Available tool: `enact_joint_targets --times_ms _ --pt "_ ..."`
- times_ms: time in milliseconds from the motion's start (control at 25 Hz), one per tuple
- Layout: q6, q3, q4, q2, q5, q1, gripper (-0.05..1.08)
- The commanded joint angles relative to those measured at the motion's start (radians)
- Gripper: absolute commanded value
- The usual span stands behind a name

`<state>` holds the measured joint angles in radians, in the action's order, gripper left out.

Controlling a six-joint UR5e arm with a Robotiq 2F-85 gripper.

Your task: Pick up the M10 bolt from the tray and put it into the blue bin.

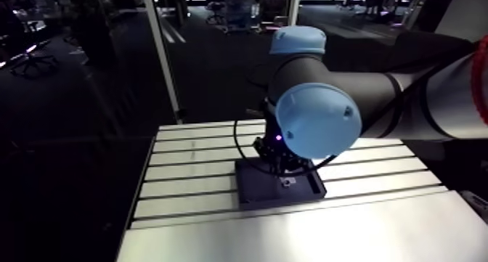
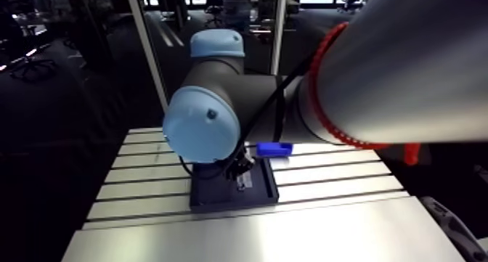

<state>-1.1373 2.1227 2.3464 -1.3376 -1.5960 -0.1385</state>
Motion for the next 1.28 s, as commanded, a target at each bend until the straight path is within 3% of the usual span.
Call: enact_joint_targets --times_ms 40,120,160,320,400,560,640,680,920,1000,1120,1200,1280 --pt "-0.135 -0.025 -0.08 -0.068 -0.005 0.002 1.02" --pt "-0.184 -0.039 -0.118 -0.084 -0.019 0.002 1.03" --pt "-0.219 -0.043 -0.135 -0.091 -0.034 0.002 1.03" --pt "-0.414 -0.066 -0.17 -0.11 -0.149 0.002 1.04" --pt "-0.5 -0.085 -0.181 -0.11 -0.177 0.002 1.04" --pt "-0.664 -0.145 -0.278 -0.113 -0.164 -0.003 1.04" --pt "-0.79 -0.175 -0.288 -0.113 -0.109 -0.006 1.04" --pt "-0.861 -0.187 -0.29 -0.113 -0.092 -0.02 1.04" --pt "-1.271 -0.249 -0.287 -0.103 -0.069 -0.133 1.03" --pt "-1.376 -0.28 -0.292 -0.097 -0.035 -0.162 1.03" --pt "-1.564 -0.31 -0.336 -0.094 0.001 -0.216 1.04" --pt "-1.699 -0.329 -0.384 -0.094 0.04 -0.253 1.04" --pt "-1.823 -0.35 -0.411 -0.094 0.051 -0.271 1.04"
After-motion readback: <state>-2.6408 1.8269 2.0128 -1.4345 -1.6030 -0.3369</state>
